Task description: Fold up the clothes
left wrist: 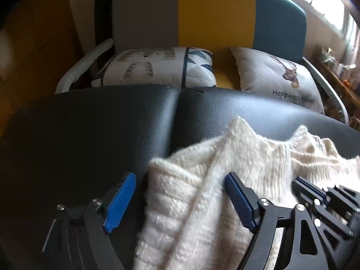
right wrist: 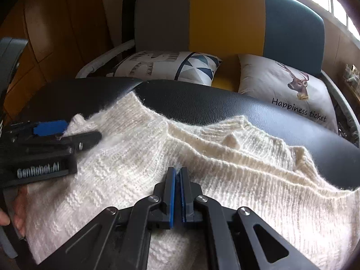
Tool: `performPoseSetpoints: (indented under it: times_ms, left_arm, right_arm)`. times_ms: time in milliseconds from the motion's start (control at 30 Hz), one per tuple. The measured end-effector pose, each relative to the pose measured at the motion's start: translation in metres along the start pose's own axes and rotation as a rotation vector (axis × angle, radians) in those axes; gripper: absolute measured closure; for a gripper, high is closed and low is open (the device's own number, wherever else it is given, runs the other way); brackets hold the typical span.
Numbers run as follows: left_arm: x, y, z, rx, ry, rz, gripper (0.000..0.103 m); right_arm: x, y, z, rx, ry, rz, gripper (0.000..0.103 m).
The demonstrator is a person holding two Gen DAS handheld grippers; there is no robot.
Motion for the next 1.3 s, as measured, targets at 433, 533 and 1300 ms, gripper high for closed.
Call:
performPoseSetpoints:
  times_ms: [433, 533, 1300]
  left_arm:
    - [-0.015, 0.026, -0.031, -0.091, -0.108, -0.030, 0.081]
    - [-0.008, 0.033, -0.041, -0.083, -0.051, -0.059, 0.082]
    - [-0.051, 0.091, -0.044, -0.164, -0.034, -0.191, 0.040]
  right_arm:
    - [0.005, 0.020, -0.022, 0.006, -0.009, 0.044, 0.100]
    - [0.011, 0.031, -0.033, 0.013, 0.001, 0.064, 0.100]
    - [-0.104, 0.115, -0.041, 0.022, -0.240, 0.014, 0.079]
Point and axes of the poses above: each gripper's, at about its wrist camera, not at the fingertips, and y roughly against the way its jaws point, x to its left, z to its top, the point moved 8 cm from there along -y, roughly the way its jaws point, and after that the axes turned 2 degrees about -x, right-handed, at the moved point
